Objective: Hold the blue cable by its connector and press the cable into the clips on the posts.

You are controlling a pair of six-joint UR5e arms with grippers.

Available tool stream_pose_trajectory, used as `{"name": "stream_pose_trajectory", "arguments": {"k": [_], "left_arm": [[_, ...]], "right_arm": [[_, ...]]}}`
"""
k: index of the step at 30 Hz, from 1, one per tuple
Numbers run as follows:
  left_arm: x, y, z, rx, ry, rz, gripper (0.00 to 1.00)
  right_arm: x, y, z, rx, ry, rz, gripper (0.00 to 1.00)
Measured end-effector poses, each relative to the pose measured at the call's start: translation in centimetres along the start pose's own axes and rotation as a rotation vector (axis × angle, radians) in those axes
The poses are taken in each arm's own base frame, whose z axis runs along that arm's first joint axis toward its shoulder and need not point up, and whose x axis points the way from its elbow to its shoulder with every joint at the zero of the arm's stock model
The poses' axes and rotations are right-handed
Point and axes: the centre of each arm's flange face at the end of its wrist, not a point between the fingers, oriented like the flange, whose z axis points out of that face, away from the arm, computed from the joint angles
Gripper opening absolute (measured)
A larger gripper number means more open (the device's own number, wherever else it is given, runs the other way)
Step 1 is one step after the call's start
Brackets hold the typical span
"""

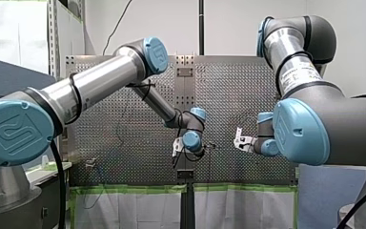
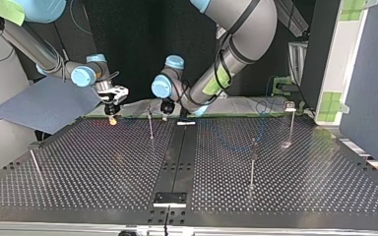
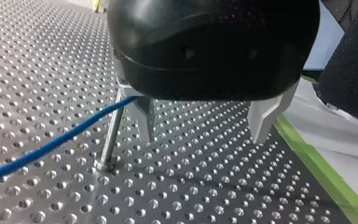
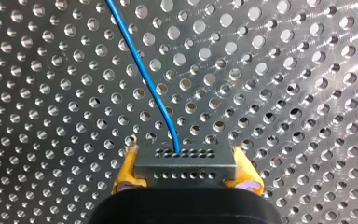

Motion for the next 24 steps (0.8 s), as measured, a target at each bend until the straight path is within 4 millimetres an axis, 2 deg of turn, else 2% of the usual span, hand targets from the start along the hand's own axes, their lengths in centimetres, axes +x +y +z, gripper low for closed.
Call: {"name": "stream_pose_trajectory", "arguments": {"k": [4,12,19,24], "left_arm": [[0.9,-0.1,-0.9,0.003,0.009,0.006,1.0],[0.8,-1.6,-3.5,0.009,-0.02,0.011,1.0],[-1.4,-2.9,-5.5,0.013,-0.057,0.006,1.0],[-1.7,-4.0,-6.3,0.027,-0.064,0.009,1.0]], "right_arm": [[0.0,0.0,0.0,0.0,0.001,0.0,0.0],[-0.1,0.0,0.0,0.0,-0.003,0.001,0.0],[-0.1,0.0,0.0,0.001,-0.004,0.001,0.0],[-0.1,0.0,0.0,0.001,-0.005,0.002,0.0]]}}
